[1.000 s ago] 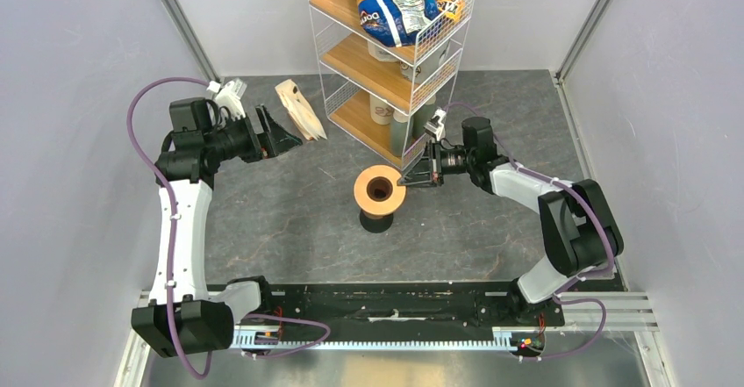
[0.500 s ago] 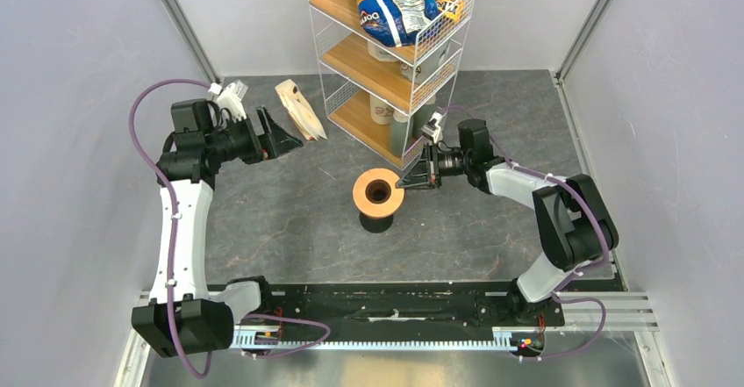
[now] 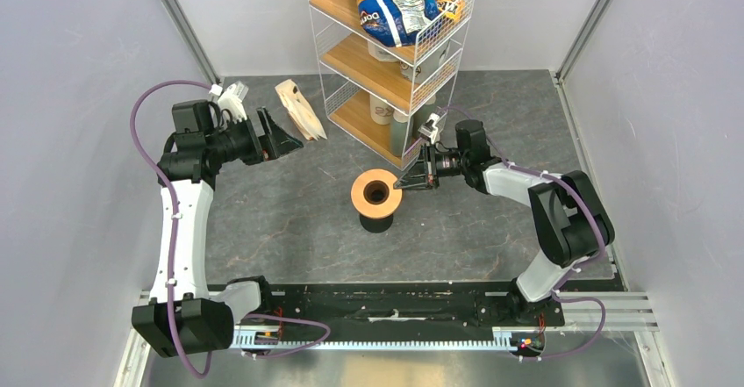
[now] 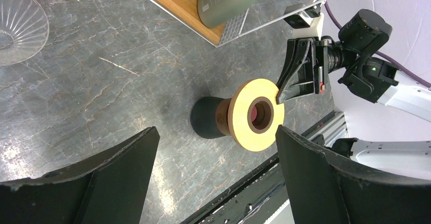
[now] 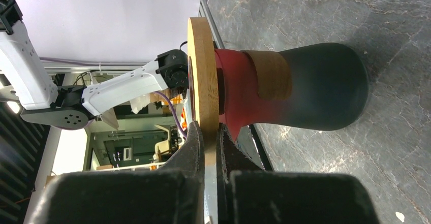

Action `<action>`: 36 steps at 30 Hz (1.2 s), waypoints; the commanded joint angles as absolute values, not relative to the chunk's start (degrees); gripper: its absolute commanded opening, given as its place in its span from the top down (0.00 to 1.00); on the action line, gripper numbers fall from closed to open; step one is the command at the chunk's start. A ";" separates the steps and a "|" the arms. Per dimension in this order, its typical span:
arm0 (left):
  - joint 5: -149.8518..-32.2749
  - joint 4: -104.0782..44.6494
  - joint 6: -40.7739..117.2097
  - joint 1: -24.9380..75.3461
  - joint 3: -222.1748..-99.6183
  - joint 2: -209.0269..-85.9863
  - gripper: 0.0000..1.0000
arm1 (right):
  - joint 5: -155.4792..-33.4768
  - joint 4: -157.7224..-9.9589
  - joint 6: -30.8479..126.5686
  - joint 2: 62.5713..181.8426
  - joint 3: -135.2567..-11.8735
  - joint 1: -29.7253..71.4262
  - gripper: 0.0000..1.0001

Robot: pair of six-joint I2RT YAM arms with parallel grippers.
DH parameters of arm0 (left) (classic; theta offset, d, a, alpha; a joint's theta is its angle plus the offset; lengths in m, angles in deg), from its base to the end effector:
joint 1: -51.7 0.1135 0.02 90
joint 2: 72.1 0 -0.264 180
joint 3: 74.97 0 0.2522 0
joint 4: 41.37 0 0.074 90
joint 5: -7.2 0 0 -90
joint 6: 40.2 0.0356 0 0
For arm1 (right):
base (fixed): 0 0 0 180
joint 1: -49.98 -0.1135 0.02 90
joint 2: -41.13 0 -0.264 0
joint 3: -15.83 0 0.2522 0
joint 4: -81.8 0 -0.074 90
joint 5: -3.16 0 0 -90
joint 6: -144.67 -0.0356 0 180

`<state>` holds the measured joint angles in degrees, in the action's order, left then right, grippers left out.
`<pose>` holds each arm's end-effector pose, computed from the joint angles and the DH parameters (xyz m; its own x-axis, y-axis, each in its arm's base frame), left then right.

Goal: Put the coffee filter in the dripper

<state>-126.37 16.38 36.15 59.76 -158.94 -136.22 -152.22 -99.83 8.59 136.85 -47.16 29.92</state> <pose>0.2220 0.0067 0.3754 -0.6941 -0.2710 -0.6669 0.2810 0.7509 -0.5976 0.3031 0.1451 0.1939 -0.9662 -0.0333 -0.2557 -0.2568 0.2139 0.9425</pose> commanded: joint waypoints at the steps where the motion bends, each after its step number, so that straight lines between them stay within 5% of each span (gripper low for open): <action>1: -126.40 14.49 34.76 59.64 -159.57 -136.04 0.07 | -152.63 -102.56 8.09 137.40 -50.13 29.49 1.00; 14: -126.44 14.48 34.68 59.71 -159.83 -136.49 0.07 | -151.97 -98.12 10.80 138.22 -50.84 29.15 0.94; 36: -124.70 14.23 35.27 59.70 -159.83 -136.82 0.06 | -147.44 -82.00 20.42 135.02 -54.31 29.10 0.30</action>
<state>-125.98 16.38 36.15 59.76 -158.94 -137.09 -148.57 -86.26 16.81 137.72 -51.67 29.46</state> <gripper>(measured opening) 0.932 0.656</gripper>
